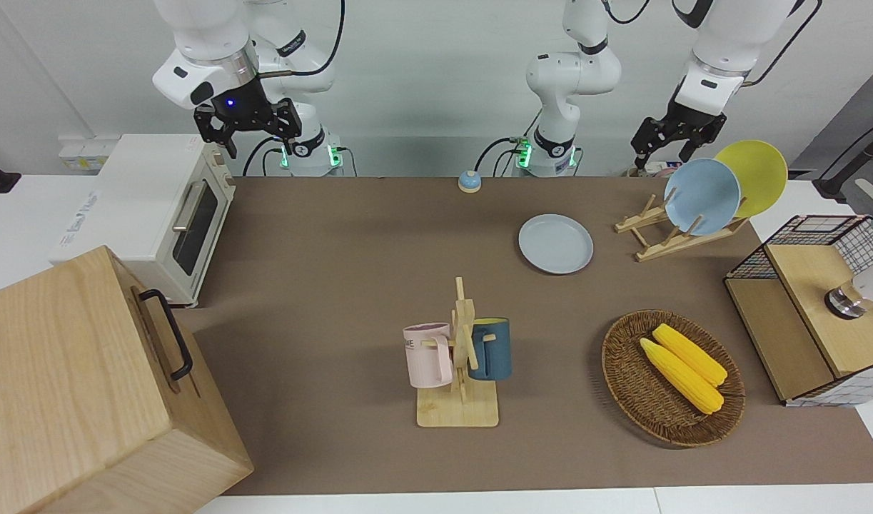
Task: Pick gray plate from low plate rack and place it on table with left arm
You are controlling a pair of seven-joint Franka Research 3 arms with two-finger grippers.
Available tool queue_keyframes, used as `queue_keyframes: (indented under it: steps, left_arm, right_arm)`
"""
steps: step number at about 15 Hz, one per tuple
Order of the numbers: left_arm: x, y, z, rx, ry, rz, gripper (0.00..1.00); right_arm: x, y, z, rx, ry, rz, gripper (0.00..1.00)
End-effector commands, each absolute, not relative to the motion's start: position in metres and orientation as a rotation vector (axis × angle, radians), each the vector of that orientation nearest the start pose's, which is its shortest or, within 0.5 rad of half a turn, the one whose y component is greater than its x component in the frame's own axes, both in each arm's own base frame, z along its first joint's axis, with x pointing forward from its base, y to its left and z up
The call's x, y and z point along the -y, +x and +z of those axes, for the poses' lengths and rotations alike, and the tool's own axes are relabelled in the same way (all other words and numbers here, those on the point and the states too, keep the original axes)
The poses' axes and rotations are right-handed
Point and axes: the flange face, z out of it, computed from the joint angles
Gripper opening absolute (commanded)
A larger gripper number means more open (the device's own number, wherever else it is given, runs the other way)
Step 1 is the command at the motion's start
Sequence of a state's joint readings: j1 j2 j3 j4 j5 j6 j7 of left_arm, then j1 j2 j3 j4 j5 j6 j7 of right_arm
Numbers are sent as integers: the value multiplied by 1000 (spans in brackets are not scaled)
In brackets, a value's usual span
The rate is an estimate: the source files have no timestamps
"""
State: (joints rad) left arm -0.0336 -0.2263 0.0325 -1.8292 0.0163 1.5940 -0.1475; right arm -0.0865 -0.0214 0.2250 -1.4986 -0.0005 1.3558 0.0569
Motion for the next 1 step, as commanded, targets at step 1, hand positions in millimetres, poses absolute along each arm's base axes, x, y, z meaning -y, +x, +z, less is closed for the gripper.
queue_keyframes:
  steps: [1]
  left_arm:
    - [-5,487,629,228,-3116,27,993]
  right_arm:
    - [-70,517,656,121,-3148,198,987]
